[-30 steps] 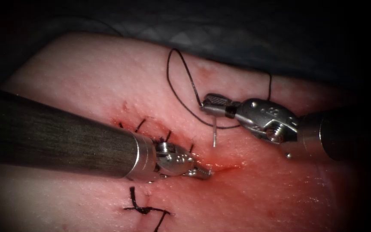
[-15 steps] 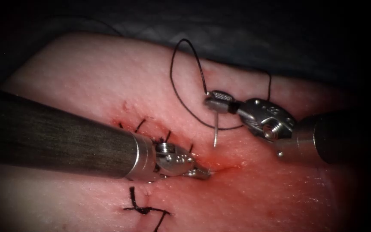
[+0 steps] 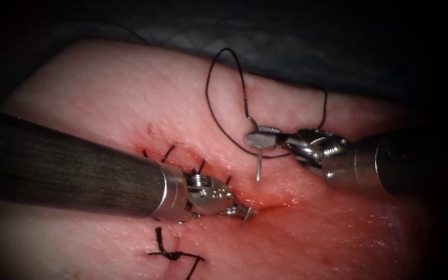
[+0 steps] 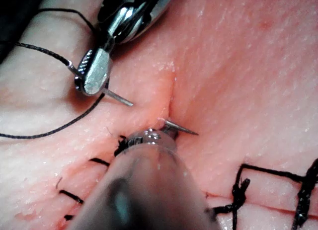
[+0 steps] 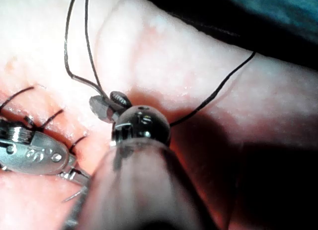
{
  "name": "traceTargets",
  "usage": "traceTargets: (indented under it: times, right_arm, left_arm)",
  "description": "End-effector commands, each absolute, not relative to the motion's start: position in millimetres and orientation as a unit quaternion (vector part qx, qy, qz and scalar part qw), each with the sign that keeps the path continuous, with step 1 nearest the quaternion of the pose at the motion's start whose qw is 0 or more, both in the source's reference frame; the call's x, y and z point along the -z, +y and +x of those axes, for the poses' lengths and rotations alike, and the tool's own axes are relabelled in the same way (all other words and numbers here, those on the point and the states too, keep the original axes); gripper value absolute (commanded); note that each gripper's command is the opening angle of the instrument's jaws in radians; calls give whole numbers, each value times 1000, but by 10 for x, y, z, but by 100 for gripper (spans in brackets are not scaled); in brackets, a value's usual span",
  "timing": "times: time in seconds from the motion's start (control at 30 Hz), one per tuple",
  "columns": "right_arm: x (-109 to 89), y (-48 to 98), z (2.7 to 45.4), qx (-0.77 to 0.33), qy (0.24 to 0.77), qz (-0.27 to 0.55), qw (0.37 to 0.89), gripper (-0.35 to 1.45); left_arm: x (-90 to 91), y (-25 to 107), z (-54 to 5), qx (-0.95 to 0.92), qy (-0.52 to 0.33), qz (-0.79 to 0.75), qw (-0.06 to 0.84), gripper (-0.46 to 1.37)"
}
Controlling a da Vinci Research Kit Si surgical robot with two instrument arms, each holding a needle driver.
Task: Wound Closure
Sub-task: Insert needle into flesh above wound
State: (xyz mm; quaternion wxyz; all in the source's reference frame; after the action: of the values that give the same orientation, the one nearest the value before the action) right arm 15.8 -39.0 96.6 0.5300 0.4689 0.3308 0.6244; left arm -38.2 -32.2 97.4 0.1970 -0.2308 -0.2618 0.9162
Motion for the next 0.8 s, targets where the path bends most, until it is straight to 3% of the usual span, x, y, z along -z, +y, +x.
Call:
traceTargets:
  times: [0.03, 0.23, 0.4, 0.8]
  right_arm:
    - [-965, -390, 159, -634, 328, 468, 521, -35]
    - [-960, -402, 165, -676, 311, 493, 450, -35]
    - [-960, -400, 166, -728, 261, 525, 356, -35]
    - [-948, -421, 184, -710, 249, 565, 338, -35]
  left_arm:
    - [-973, -322, -382, -915, -266, -232, 196, -30]
    - [-973, -321, -382, -915, -265, -232, 196, -30]
    - [-973, -321, -383, -915, -265, -231, 199, -30]
    - [-973, -320, -383, -915, -263, -231, 199, -30]
